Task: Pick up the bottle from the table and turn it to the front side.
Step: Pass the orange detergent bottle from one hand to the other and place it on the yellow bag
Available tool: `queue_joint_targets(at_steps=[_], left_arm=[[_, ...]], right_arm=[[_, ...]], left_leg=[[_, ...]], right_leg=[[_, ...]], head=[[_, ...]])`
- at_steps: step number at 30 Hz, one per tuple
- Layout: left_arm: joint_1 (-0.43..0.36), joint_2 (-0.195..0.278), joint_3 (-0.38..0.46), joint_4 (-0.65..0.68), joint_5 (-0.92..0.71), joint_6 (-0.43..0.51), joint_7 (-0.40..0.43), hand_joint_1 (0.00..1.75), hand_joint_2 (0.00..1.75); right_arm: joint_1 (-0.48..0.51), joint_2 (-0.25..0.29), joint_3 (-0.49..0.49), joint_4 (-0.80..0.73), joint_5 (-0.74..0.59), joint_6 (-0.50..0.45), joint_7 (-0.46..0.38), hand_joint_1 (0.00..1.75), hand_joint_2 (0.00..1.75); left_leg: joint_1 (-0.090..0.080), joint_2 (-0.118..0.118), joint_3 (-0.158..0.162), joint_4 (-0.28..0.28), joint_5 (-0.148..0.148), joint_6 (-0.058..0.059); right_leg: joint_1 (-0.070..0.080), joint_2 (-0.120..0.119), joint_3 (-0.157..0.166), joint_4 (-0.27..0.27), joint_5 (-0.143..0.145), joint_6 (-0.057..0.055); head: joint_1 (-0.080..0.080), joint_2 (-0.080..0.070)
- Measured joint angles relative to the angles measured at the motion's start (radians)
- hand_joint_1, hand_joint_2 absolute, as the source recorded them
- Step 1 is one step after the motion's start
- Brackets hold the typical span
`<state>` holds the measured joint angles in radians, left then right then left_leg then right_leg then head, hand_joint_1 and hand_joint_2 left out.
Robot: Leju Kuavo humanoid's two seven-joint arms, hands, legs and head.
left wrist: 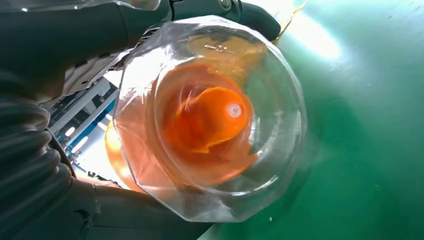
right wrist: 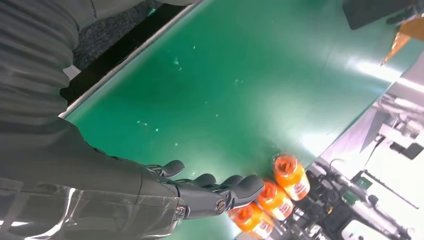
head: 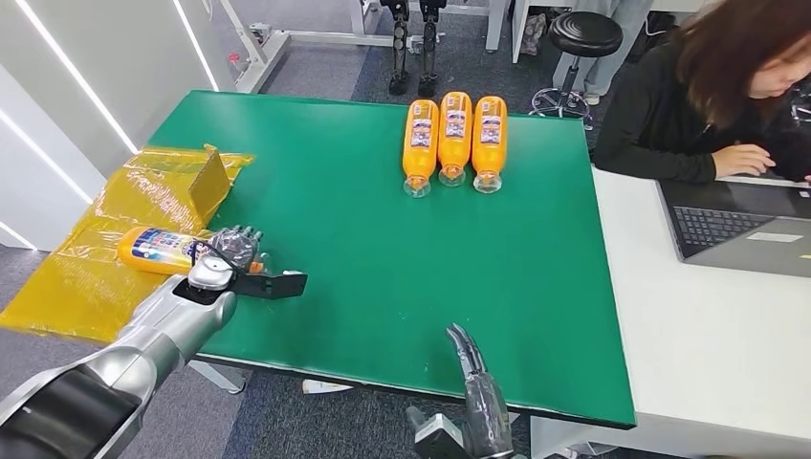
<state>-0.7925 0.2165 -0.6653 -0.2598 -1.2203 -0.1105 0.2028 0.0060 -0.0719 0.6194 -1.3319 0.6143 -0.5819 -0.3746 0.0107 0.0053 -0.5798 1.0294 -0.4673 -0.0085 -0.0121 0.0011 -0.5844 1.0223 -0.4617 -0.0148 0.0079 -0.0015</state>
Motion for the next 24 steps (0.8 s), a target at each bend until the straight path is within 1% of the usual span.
queue_joint_targets(at_steps=[5,9,11,14,16,17,19,21,24], left_arm=[[0.003,-0.004,0.012,0.0,-0.005,0.018,0.019,0.0,1.75],[0.006,-0.03,0.013,0.0,-0.035,0.096,-0.008,0.0,1.75],[0.008,-0.049,0.015,-0.003,-0.045,0.146,-0.046,0.0,1.75],[0.029,-0.086,0.024,-0.03,-0.048,0.251,-0.144,0.0,1.75],[0.06,-0.114,0.032,-0.079,-0.044,0.3,-0.213,0.0,1.75],[0.079,-0.127,0.035,-0.116,-0.034,0.306,-0.248,0.0,1.75],[0.122,-0.142,0.04,-0.214,0.018,0.278,-0.324,0.0,1.75],[0.16,-0.145,0.042,-0.326,0.111,0.216,-0.395,0.0,1.75],[0.193,-0.134,0.043,-0.48,0.336,0.097,-0.514,0.0,1.75]], right_arm=[[-0.016,0.008,0.01,0.016,0.016,0.018,0.012,0.0,1.75],[-0.023,0.018,0.007,0.031,0.033,0.015,0.014,0.0,1.75],[-0.022,0.02,0.003,0.033,0.035,0.007,0.016,0.0,1.75],[-0.013,0.021,-0.007,0.03,0.035,-0.029,0.022,0.0,1.75],[-0.001,0.021,-0.017,0.022,0.035,-0.059,0.027,0.0,1.75],[0.006,0.021,-0.023,0.015,0.035,-0.073,0.031,0.0,1.75],[0.026,0.021,-0.039,-0.003,0.036,-0.094,0.037,0.0,1.75],[0.052,0.021,-0.065,-0.029,0.036,-0.1,0.034,0.0,1.75],[0.094,0.021,-0.11,-0.069,0.034,-0.101,0.015,0.0,1.75]], left_leg=[[0.0,0.0,0.002,-0.001,0.001,-0.001],[0.0,-0.001,0.002,-0.001,0.002,-0.002],[0.0,-0.003,0.001,-0.001,0.002,-0.002],[-0.001,-0.006,-0.001,0.0,0.003,-0.002],[-0.001,-0.005,-0.002,0.0,0.003,-0.001],[-0.001,-0.005,-0.002,0.0,0.002,-0.001],[-0.001,-0.003,-0.003,0.0,0.001,0.0],[-0.001,-0.002,-0.004,0.001,0.001,0.001],[-0.001,-0.003,-0.006,0.001,0.0,0.001]], right_leg=[[0.0,0.0,0.0,0.0,0.0,0.0],[0.0,-0.001,0.0,0.0,0.0,0.0],[0.0,-0.003,-0.001,0.0,0.0,0.0],[0.0,-0.006,-0.001,-0.001,0.0,0.0],[0.0,-0.006,-0.001,-0.002,0.0,0.0],[0.0,-0.005,-0.002,-0.002,0.0,0.0],[0.0,-0.003,-0.003,-0.003,0.0,0.0],[0.0,-0.002,-0.004,-0.003,0.0,0.0],[0.0,-0.003,-0.006,-0.003,0.0,0.0]], head=[[0.0,0.0],[0.0,0.0],[0.0,0.0],[0.0,0.0],[0.0,0.0],[0.0,0.0],[0.0,0.0],[0.0,0.0],[0.0,0.0]])
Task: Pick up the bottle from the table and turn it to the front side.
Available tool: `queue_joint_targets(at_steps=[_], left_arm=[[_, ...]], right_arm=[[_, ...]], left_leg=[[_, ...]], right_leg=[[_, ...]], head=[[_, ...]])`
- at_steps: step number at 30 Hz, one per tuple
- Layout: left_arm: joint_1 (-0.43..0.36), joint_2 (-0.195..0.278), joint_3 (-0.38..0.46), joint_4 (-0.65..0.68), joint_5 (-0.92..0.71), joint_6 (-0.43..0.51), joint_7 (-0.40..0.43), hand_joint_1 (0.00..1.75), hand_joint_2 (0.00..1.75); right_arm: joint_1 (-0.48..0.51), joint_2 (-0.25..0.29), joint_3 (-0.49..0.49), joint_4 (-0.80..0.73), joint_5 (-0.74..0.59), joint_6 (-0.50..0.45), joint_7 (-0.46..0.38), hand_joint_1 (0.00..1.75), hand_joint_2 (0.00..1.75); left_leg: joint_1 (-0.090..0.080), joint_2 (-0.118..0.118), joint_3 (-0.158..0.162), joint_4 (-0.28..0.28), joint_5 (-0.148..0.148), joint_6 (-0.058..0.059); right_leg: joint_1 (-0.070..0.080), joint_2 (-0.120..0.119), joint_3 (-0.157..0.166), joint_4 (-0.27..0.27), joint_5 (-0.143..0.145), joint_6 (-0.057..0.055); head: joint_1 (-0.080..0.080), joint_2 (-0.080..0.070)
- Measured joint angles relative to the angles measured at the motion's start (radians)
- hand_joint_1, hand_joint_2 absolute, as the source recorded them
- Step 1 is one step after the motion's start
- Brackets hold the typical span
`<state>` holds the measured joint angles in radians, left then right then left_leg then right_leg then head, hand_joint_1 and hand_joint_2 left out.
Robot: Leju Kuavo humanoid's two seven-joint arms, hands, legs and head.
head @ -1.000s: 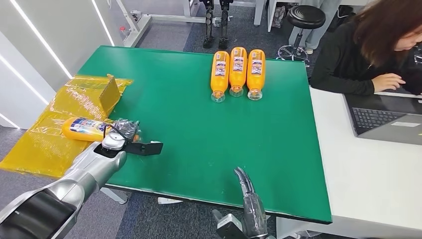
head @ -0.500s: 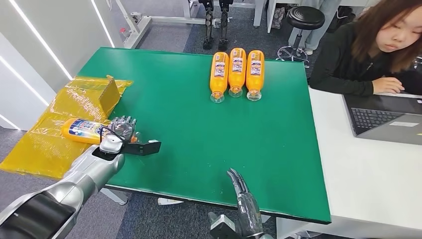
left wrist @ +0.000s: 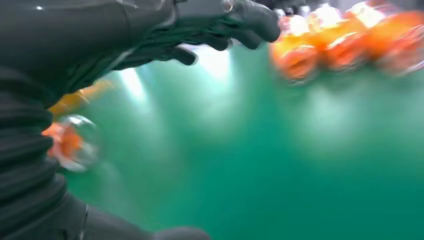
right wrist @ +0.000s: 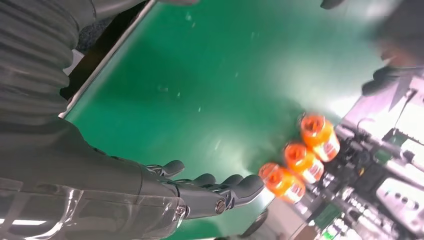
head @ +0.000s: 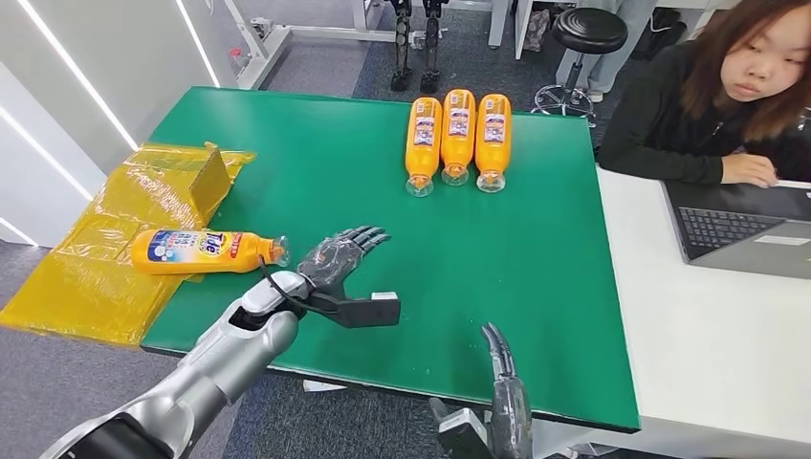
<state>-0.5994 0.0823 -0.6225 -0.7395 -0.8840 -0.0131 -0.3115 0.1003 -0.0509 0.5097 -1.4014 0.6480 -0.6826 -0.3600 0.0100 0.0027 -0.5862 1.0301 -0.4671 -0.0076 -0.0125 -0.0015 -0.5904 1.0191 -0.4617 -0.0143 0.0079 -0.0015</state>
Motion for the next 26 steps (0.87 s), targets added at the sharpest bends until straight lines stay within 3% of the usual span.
queue_joint_targets(at_steps=[4,9,13,16,21,26], left_arm=[[0.02,0.013,0.015,-0.156,0.338,-0.166,-0.156,0.0,1.75],[0.046,0.008,0.031,-0.266,0.514,-0.224,-0.244,0.0,1.75],[0.143,-0.058,0.055,-0.363,0.791,-0.282,-0.37,0.0,1.75],[0.239,-0.13,0.058,-0.435,0.948,-0.275,-0.388,0.0,1.75],[0.337,-0.217,0.058,-0.462,0.994,-0.253,-0.39,0.0,1.75],[0.367,-0.245,0.066,-0.463,0.968,-0.247,-0.39,0.0,1.75]], right_arm=[[0.042,0.0,-0.045,-0.041,-0.002,0.0,-0.017,0.0,1.75],[0.075,0.002,-0.073,-0.076,-0.003,0.0,-0.033,0.0,1.75],[0.12,0.021,-0.109,-0.142,-0.065,0.0,-0.157,0.0,1.75],[0.156,0.038,-0.125,-0.228,-0.181,0.0,-0.282,0.0,1.75],[0.19,0.039,-0.115,-0.353,-0.253,0.0,-0.338,0.0,1.75],[0.207,0.042,-0.127,-0.438,-0.087,0.0,-0.332,0.0,1.75]], left_leg=[[0.0,0.0,-0.001,0.0,0.0,0.0],[0.0,0.0,-0.001,0.0,0.0,0.0],[0.0,-0.001,-0.002,0.0,-0.001,0.0],[0.0,0.0,-0.002,0.0,-0.003,0.001],[0.0,0.0,-0.003,0.0,-0.004,0.002],[0.0,0.0,-0.002,0.0,-0.004,0.002]], right_leg=[[0.0,0.0,-0.001,0.0,0.0,0.0],[0.0,0.0,-0.002,0.0,0.0,0.0],[0.0,-0.001,-0.001,0.0,-0.001,0.001],[0.0,0.0,-0.001,-0.001,-0.002,0.003],[0.0,0.0,-0.001,-0.002,-0.003,0.004],[0.0,0.0,-0.001,-0.002,-0.003,0.004]], head=[[0.0,0.0],[0.0,0.0],[0.0,0.0],[0.0,0.0],[0.0,0.0],[0.0,0.0]])
